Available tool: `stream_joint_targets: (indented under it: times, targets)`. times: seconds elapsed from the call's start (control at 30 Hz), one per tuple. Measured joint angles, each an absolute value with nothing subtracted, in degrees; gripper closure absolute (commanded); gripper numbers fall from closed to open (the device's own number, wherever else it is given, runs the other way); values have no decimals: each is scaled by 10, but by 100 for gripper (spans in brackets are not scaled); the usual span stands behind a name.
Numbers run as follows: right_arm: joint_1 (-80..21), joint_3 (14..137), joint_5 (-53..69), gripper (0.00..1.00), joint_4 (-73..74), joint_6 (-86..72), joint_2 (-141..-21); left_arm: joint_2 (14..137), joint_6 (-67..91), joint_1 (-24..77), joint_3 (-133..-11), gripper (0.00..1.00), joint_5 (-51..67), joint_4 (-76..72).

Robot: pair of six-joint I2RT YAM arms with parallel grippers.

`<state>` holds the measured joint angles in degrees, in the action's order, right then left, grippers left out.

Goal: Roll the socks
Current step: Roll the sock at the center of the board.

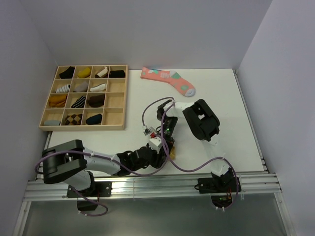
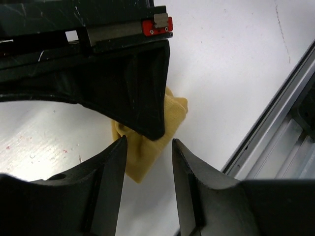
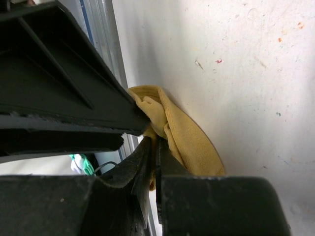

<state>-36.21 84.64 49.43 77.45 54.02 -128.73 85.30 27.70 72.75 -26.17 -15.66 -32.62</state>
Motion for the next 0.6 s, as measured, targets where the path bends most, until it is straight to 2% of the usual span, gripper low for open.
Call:
stream_joint_targets:
  times: [0.43, 0.6]
  targets:
    - [-353, 861, 502, 95, 797, 552, -1308, 889, 266, 701, -266, 55, -92, -353]
    - [-352, 868, 498, 95, 803, 551, -1313, 907, 267, 696, -266, 63, -82, -366]
